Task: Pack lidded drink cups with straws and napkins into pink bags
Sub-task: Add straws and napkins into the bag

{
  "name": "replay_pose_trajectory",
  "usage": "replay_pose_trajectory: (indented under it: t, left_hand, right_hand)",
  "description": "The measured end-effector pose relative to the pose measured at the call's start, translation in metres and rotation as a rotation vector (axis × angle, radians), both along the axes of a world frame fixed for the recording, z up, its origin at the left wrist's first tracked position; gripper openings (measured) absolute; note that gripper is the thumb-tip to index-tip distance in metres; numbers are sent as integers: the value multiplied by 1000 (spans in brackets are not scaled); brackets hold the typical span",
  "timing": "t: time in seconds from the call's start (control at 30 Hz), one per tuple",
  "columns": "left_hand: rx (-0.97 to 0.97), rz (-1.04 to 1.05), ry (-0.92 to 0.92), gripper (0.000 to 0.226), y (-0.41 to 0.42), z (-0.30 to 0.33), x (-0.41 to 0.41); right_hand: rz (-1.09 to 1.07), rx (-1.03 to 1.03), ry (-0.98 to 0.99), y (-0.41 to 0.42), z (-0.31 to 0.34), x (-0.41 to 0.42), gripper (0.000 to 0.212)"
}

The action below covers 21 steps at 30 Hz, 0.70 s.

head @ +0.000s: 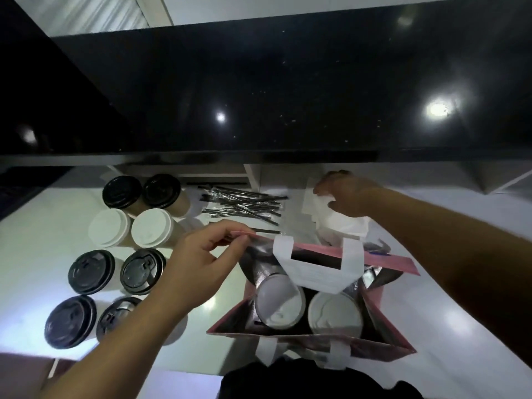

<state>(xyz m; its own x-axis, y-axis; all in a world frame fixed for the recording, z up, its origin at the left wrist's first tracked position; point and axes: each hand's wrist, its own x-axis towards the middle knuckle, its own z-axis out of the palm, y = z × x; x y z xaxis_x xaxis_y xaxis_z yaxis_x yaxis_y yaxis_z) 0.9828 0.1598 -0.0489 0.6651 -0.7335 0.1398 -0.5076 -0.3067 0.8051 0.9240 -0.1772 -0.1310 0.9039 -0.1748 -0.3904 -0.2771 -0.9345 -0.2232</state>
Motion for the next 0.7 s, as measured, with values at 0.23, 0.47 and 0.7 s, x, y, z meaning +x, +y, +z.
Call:
replay_pose_trajectory:
  t: [0.23, 0.47, 0.7]
  left_hand:
    - [-36, 11, 66, 26, -8, 3, 0]
    - [-45, 48, 134, 21, -7, -3, -1]
    - [-36, 46, 144, 19, -6, -4, -1]
  right_hand:
    - [173, -162, 21, -6, -14, 11, 68]
    - [197, -149, 49, -12, -17, 16, 63]
    - [162, -109, 92, -13, -20, 21, 57]
